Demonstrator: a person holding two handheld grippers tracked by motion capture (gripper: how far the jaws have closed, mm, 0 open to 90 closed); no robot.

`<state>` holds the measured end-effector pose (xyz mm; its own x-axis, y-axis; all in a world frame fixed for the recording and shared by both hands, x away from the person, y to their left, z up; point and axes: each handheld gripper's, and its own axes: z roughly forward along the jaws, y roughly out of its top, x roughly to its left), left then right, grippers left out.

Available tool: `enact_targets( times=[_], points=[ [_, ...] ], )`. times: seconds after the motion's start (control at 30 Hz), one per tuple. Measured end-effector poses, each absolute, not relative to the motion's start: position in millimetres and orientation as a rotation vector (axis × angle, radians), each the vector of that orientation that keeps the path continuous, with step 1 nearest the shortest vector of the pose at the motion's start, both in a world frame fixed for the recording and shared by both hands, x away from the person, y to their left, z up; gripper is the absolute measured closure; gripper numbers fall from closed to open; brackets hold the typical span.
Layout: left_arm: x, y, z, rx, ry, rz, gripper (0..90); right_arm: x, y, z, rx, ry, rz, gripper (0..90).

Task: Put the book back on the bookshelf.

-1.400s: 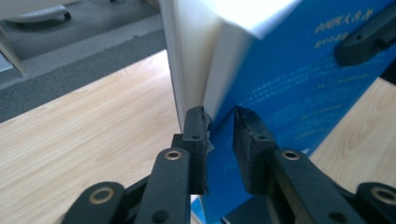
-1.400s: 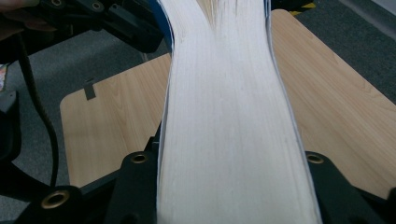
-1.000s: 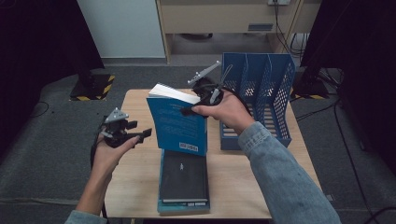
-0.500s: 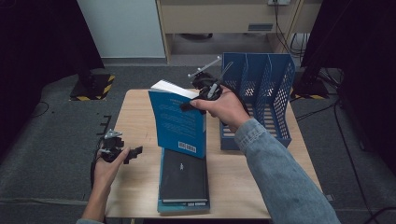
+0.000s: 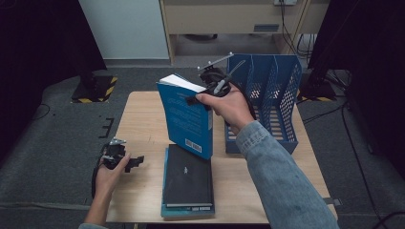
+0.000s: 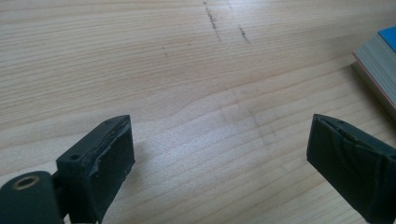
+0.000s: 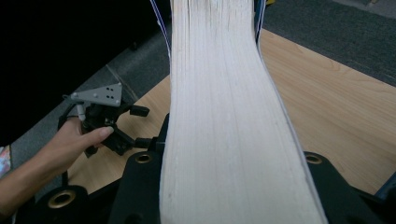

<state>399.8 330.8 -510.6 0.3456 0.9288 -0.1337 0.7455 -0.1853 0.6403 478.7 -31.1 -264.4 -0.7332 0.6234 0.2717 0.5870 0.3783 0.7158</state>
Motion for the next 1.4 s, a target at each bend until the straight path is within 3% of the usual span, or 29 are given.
enact_targets(
  times=[0.97, 1.4],
  points=[
    [396.3, 320.4, -521.0, 2.062, 1.479, 0.397, 5.2, 447.5, -161.6, -227.7, 1.400, 2.187, 1.347, 60.2],
    [396.3, 317.0, -521.8, 2.059, 1.463, 0.416, 4.2, 451.1, -185.2, -233.2, 1.491, 2.062, 1.354, 60.1]
  ],
)
